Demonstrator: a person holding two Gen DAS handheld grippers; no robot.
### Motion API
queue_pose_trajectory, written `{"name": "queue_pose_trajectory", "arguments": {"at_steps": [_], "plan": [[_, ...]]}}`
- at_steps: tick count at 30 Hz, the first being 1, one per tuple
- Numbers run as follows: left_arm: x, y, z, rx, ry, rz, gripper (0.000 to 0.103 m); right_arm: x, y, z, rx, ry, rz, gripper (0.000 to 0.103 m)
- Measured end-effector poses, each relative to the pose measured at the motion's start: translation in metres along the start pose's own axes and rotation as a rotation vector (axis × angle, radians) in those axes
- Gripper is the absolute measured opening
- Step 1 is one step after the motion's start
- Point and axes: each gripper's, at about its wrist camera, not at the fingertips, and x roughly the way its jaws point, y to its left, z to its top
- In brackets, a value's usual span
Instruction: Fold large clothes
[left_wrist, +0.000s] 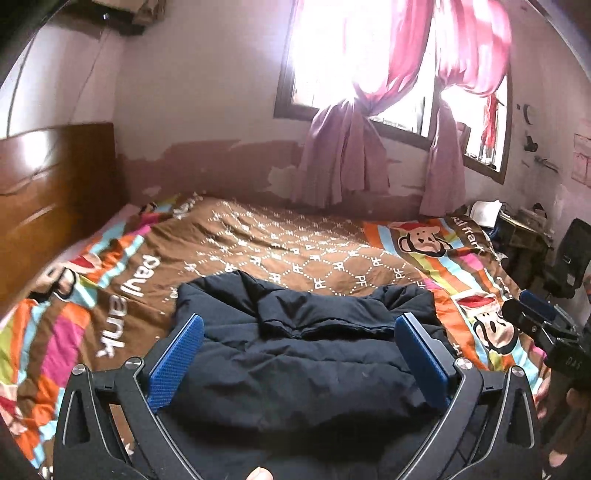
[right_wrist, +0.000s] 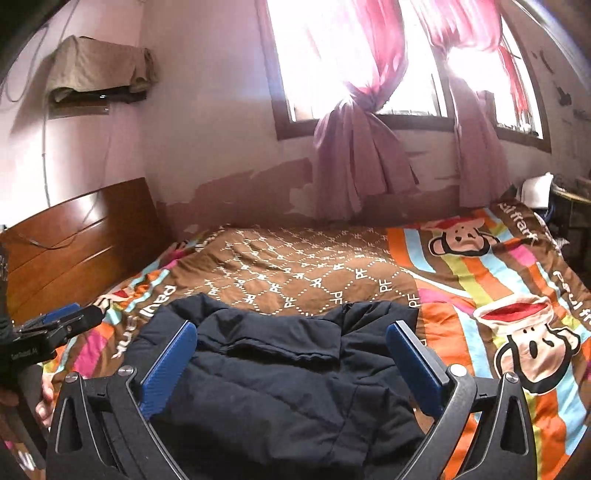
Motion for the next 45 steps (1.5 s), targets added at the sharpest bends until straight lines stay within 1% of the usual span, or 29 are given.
{"name": "queue_pose_trajectory", "arguments": {"at_steps": [7, 12, 15, 18, 21, 23, 27, 29, 34, 36, 38, 40, 43, 45], "plan": [[-0.058, -0.017, -0.014, 0.077, -0.062, -0.017, 0.102, -0.058, 0.021, -0.01, -0.096, -0.019, 0.023, 0.103], [-0.092, -0.027, -0.021, 0.129, -0.071, -0.011, 0.102, -0.094, 0.034, -0.021, -0.134, -0.016, 0.023, 0.103], [-0.11, -0.028, -0.029, 0.144, -0.068, -0.024, 0.102, -0.114, 0.043, -0.026, -0.159, -0.016, 0.029, 0.103], [-0.121, -0.025, -0.042, 0.139, -0.049, -0.036, 0.102, -0.136, 0.051, -0.037, -0.174, -0.018, 0.037, 0.103], [-0.13, -0.02, -0.059, 0.153, -0.039, -0.037, 0.102, -0.15, 0.056, -0.051, -0.194, 0.001, 0.048, 0.103], [-0.135, -0.019, -0.073, 0.191, -0.037, -0.031, 0.102, -0.156, 0.061, -0.061, -0.22, 0.021, 0.057, 0.103], [-0.139, -0.016, -0.105, 0.26, -0.007, -0.042, 0.102, -0.166, 0.065, -0.083, -0.293, 0.06, 0.082, 0.103], [-0.142, -0.014, -0.123, 0.297, 0.007, -0.059, 0.102, -0.166, 0.066, -0.098, -0.321, 0.096, 0.097, 0.103], [-0.139, -0.015, -0.169, 0.391, 0.079, -0.097, 0.102, -0.158, 0.062, -0.142, -0.356, 0.259, 0.156, 0.103], [-0.134, -0.014, -0.186, 0.402, 0.134, -0.123, 0.102, -0.155, 0.061, -0.161, -0.375, 0.328, 0.163, 0.103], [-0.128, -0.011, -0.2, 0.39, 0.192, -0.14, 0.102, -0.151, 0.06, -0.175, -0.388, 0.383, 0.168, 0.103], [-0.121, -0.011, -0.214, 0.399, 0.253, -0.16, 0.102, -0.144, 0.061, -0.194, -0.409, 0.463, 0.166, 0.103], [-0.119, -0.009, -0.229, 0.435, 0.301, -0.168, 0.102, -0.137, 0.063, -0.22, -0.44, 0.547, 0.165, 0.103], [-0.121, -0.01, -0.24, 0.468, 0.318, -0.171, 0.102, -0.132, 0.067, -0.238, -0.467, 0.608, 0.164, 0.103]]}}
